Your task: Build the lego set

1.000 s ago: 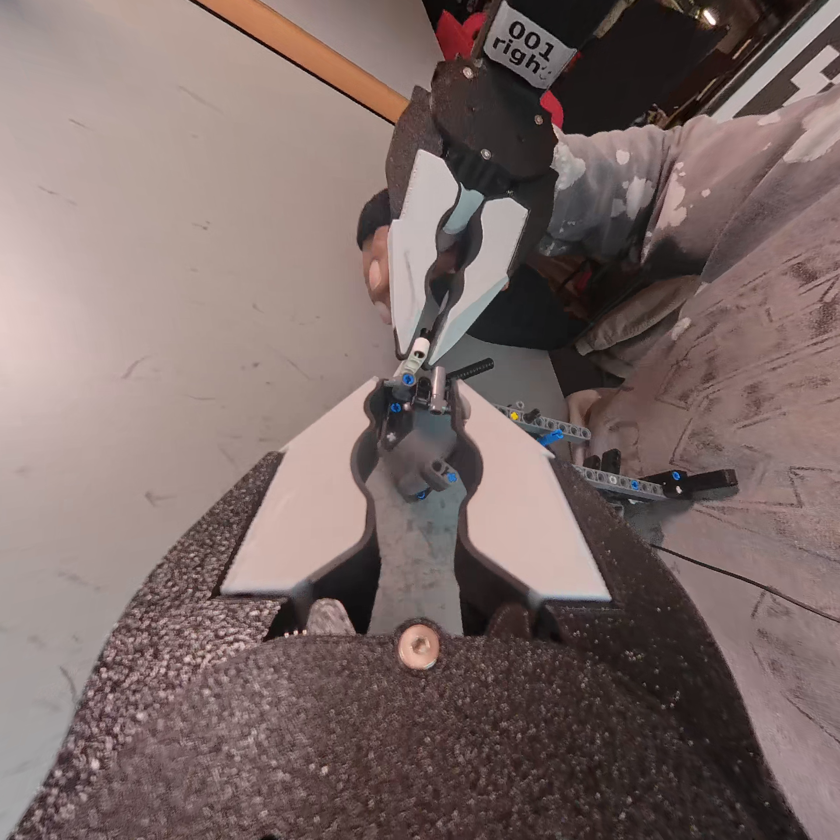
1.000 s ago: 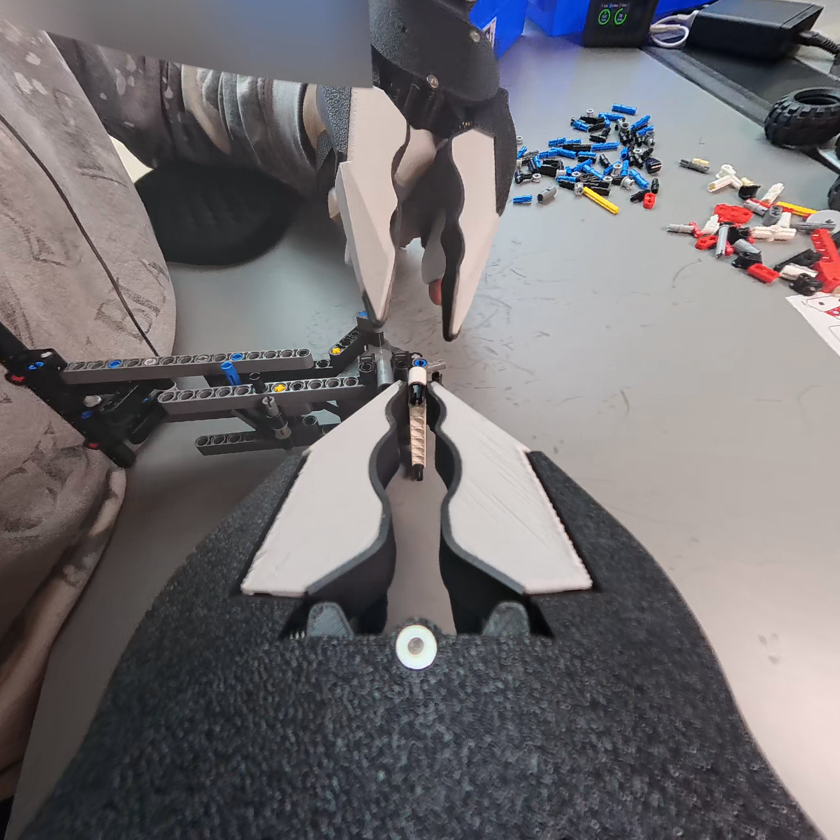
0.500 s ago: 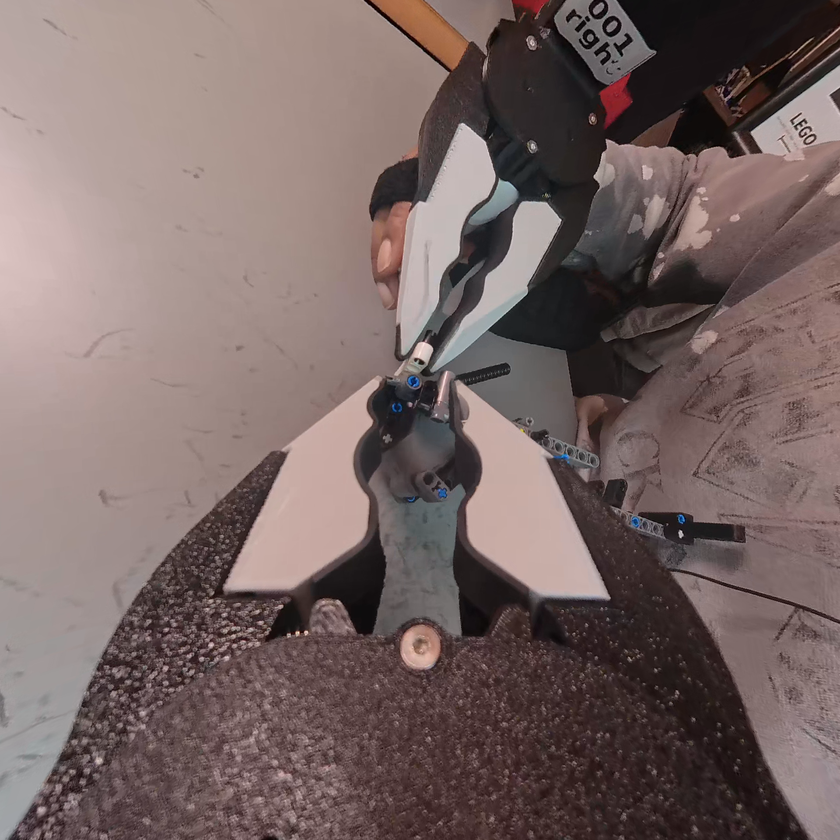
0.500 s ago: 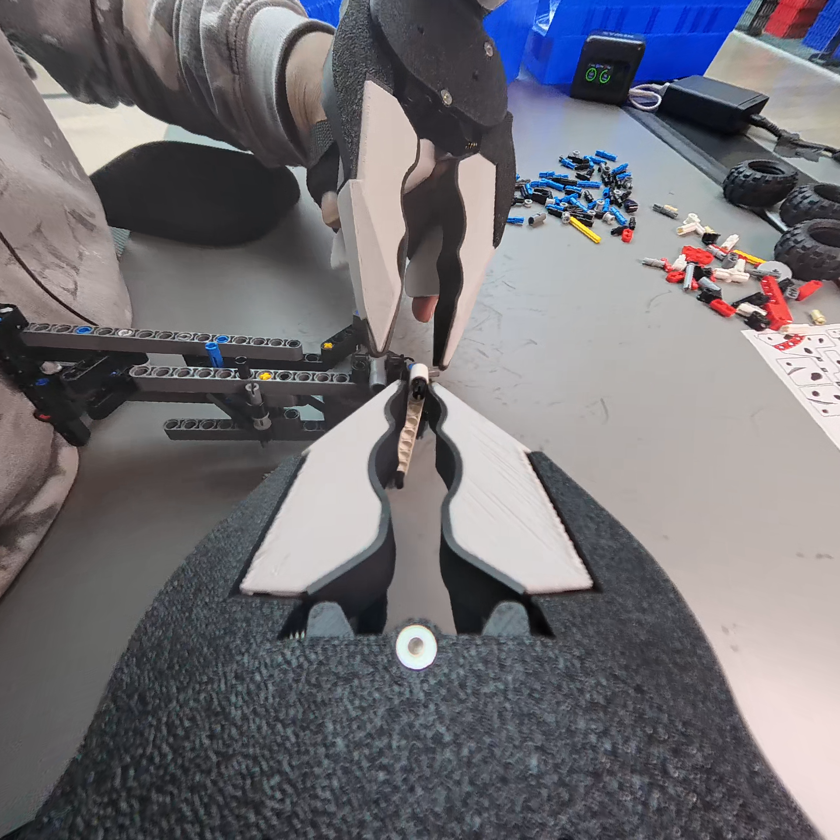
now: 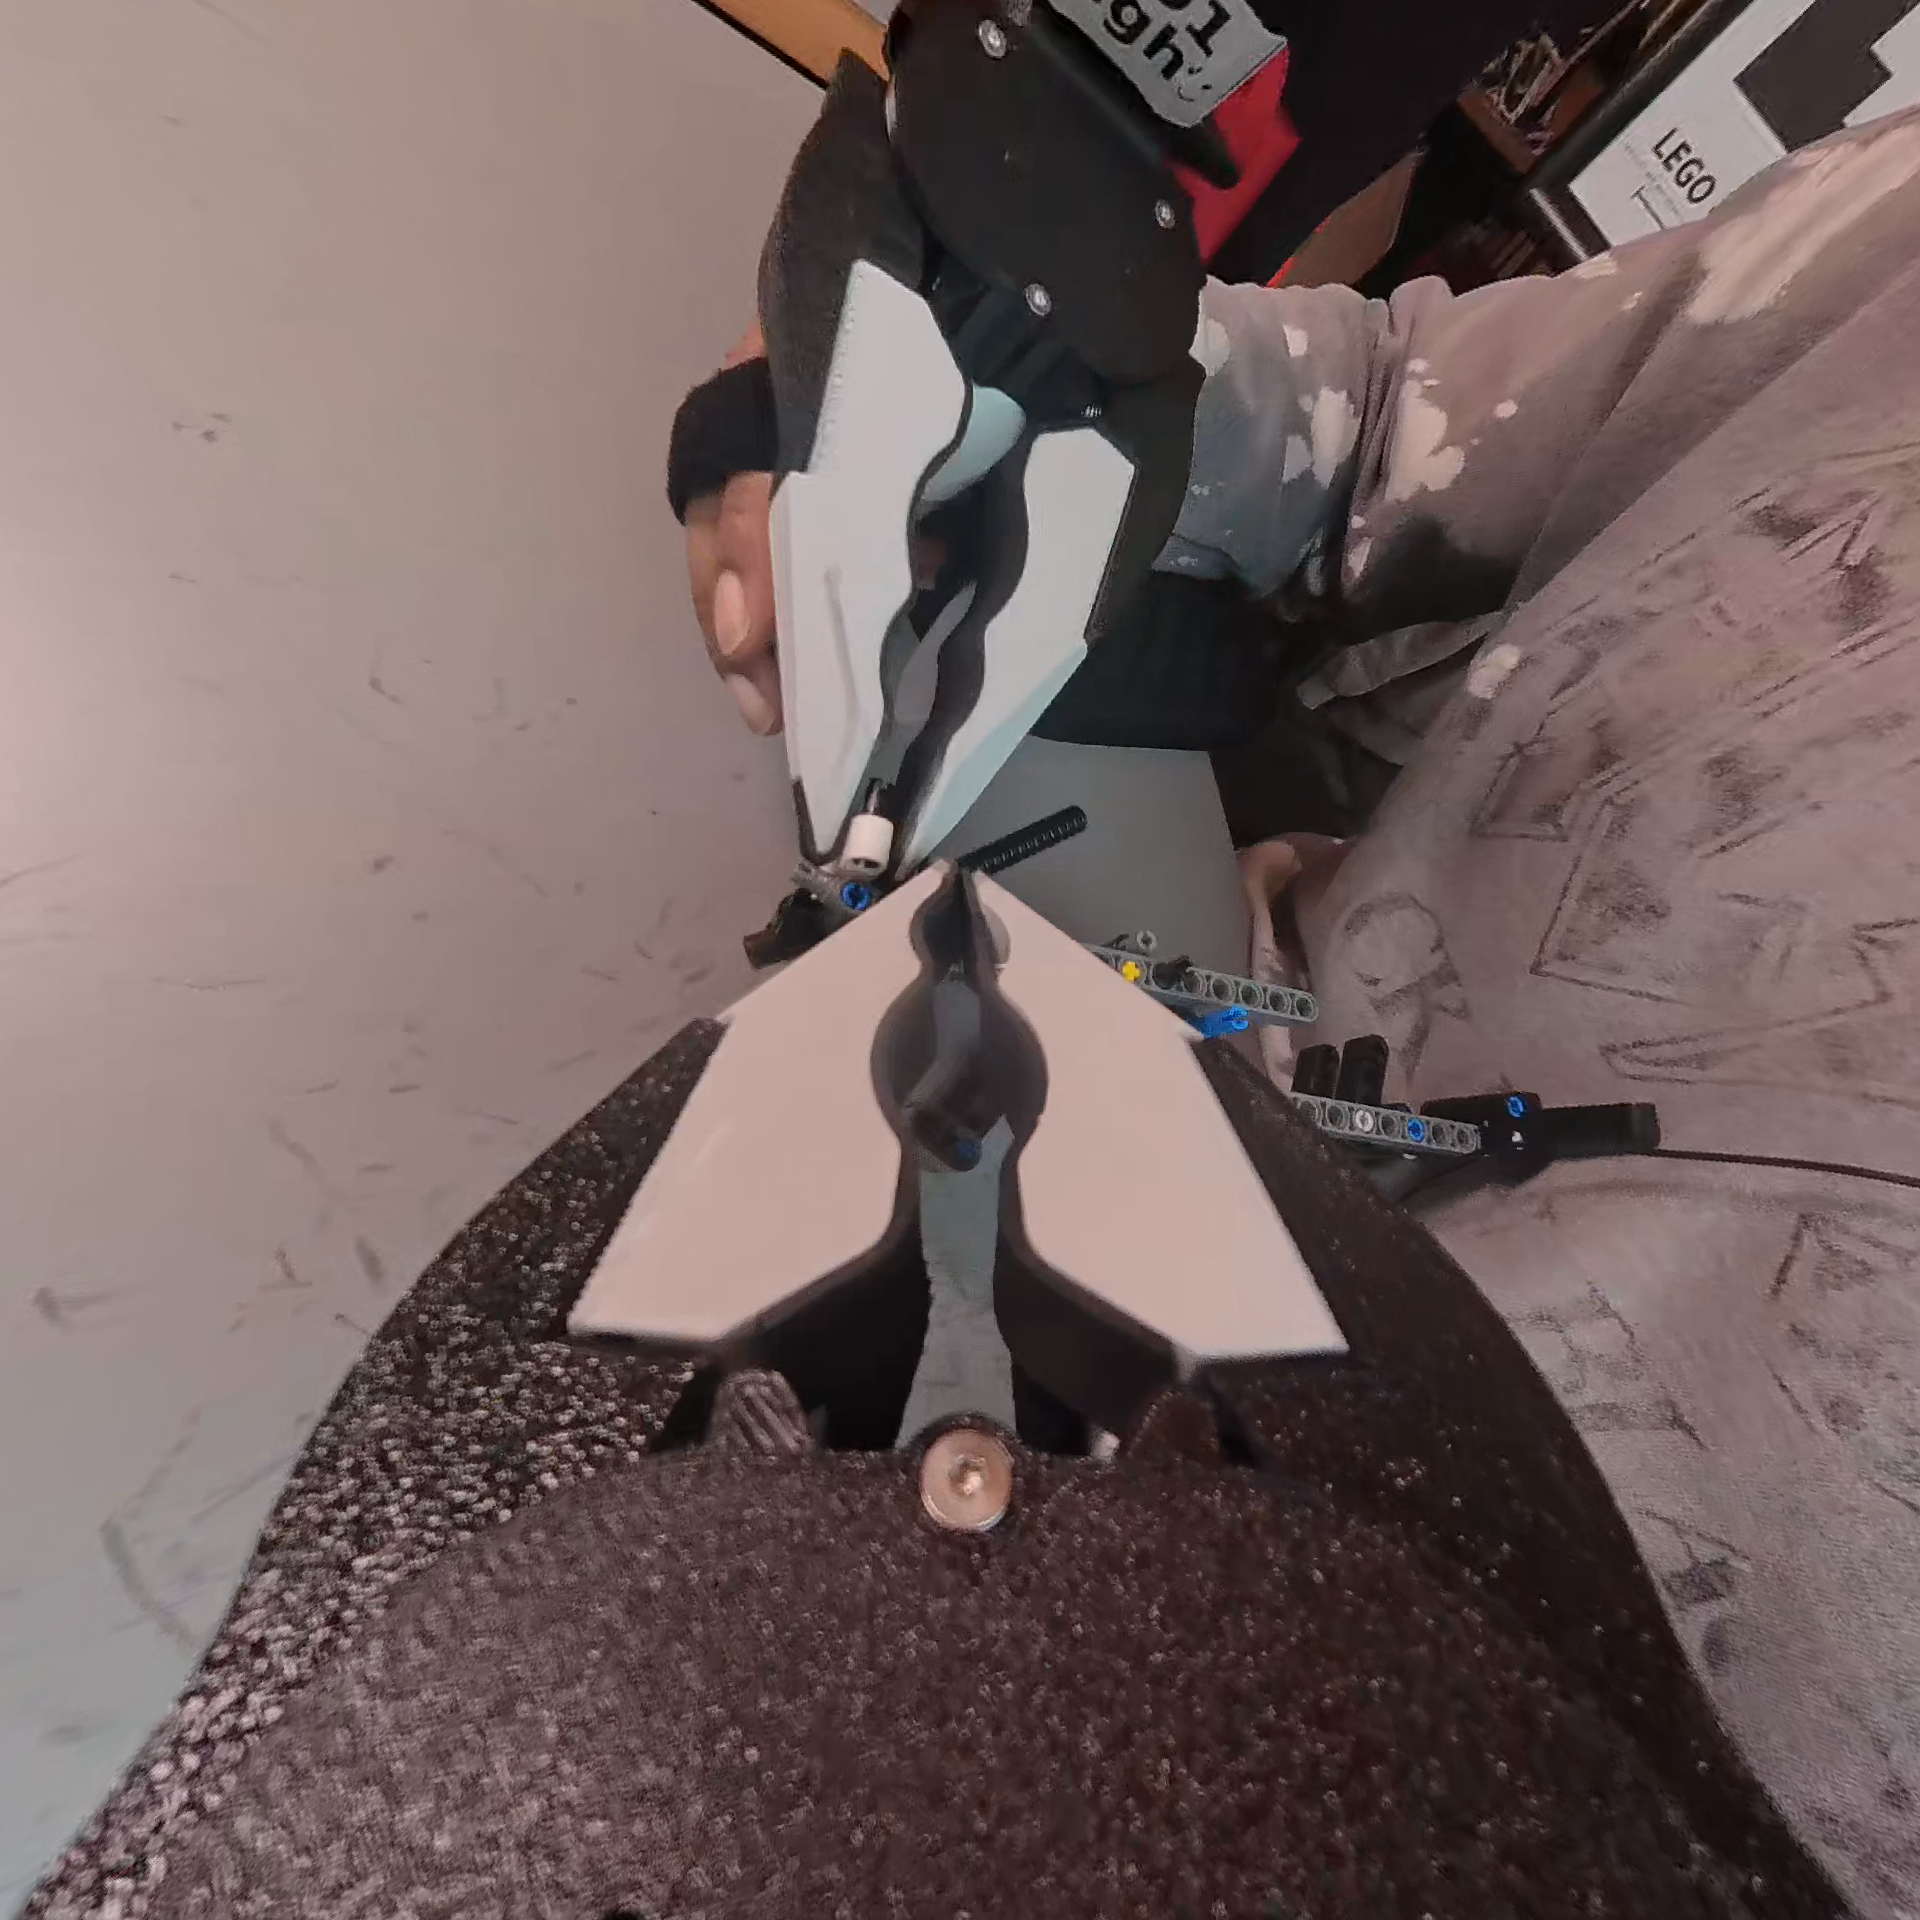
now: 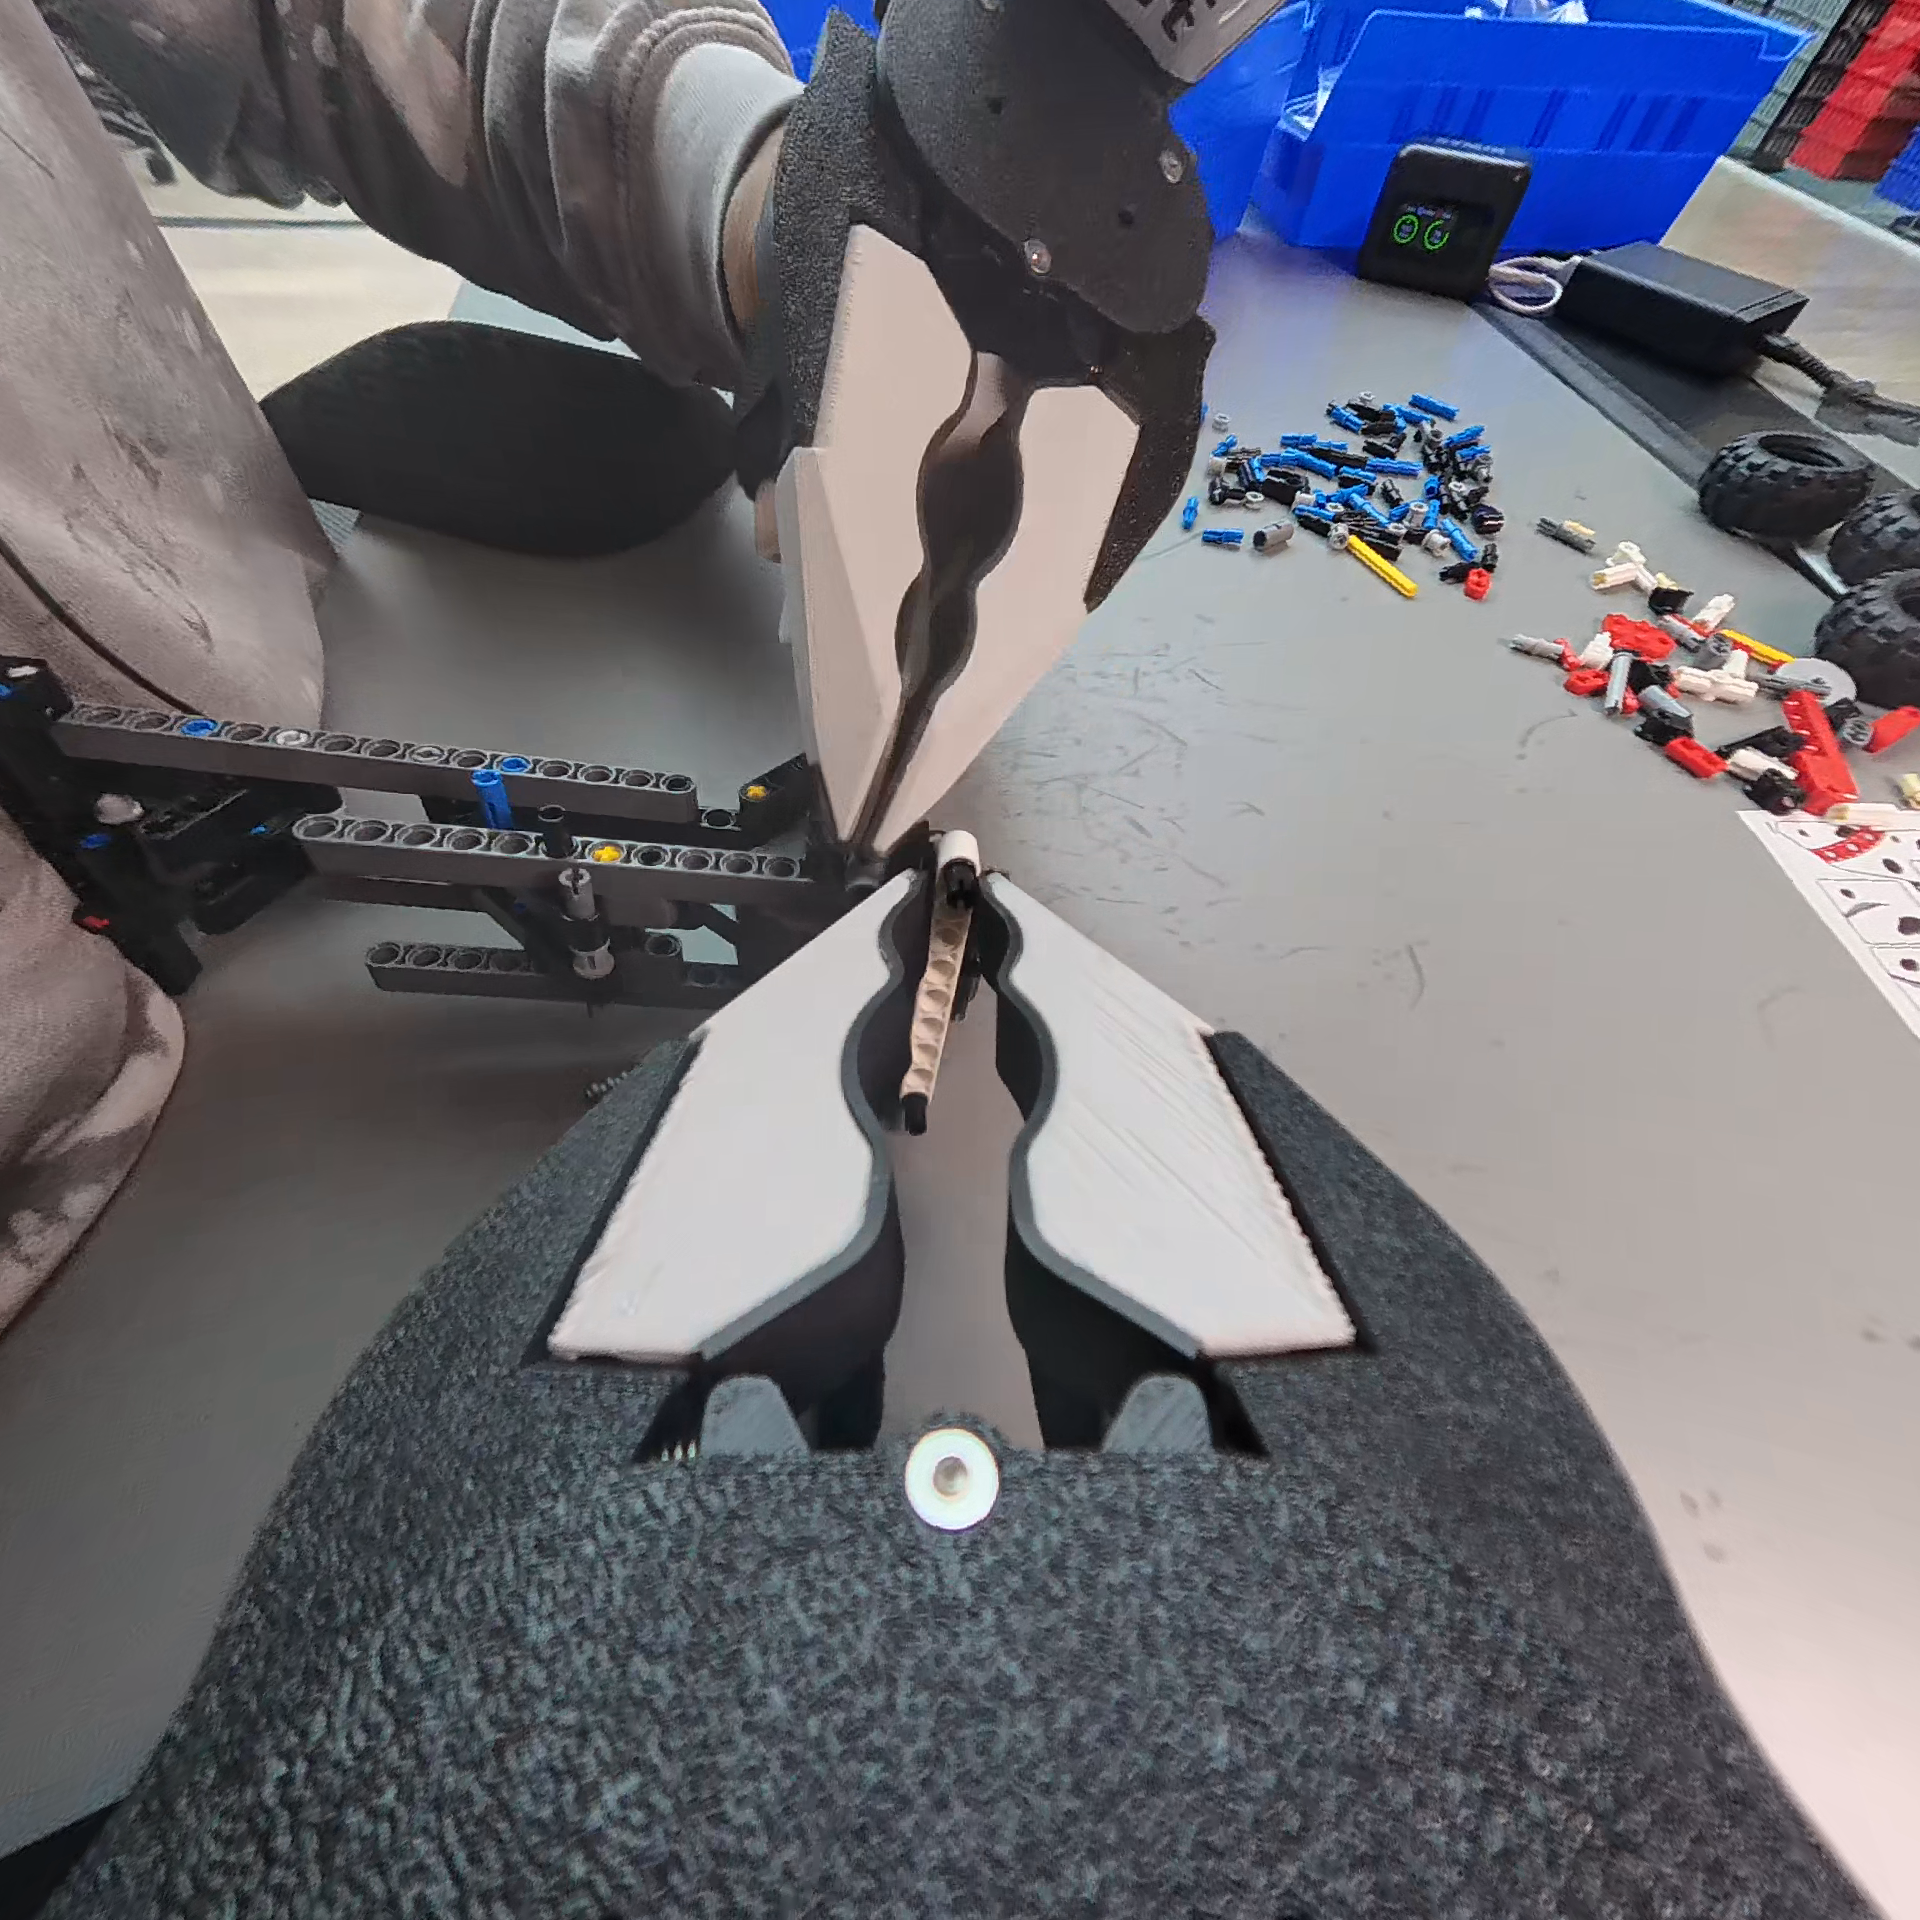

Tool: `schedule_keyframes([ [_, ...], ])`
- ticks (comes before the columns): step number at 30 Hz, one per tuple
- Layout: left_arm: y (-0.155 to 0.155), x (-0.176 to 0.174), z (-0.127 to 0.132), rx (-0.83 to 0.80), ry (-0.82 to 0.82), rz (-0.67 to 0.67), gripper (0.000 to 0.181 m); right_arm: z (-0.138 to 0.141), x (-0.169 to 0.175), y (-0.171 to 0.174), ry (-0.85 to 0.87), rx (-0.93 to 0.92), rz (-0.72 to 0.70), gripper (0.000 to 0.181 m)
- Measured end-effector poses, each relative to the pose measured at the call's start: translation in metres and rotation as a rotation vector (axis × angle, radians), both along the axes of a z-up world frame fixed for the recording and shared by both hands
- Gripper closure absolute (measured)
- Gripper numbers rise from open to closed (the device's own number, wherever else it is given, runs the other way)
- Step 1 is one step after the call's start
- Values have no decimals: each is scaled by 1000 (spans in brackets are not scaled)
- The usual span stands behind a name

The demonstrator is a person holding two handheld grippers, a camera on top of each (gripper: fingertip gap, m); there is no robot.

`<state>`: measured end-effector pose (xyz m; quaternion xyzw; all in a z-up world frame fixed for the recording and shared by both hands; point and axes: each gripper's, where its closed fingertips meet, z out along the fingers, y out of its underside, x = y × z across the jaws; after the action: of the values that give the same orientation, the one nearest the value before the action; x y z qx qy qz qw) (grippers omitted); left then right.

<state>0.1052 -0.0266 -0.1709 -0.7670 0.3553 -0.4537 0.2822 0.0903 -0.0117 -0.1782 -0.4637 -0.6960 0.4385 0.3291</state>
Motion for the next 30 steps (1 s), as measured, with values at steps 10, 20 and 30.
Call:
schedule_keyframes([
  [10,13,-13,2,1,45,105,163,0,1,3,19,38,-13,173],
  [20,11,-8,-8,-79,39,137,159,0,1,6,33,46,-27,172],
  [30,18,-21,-3,-17,98,185,165,3,6,9,50,71,-32,169],
])
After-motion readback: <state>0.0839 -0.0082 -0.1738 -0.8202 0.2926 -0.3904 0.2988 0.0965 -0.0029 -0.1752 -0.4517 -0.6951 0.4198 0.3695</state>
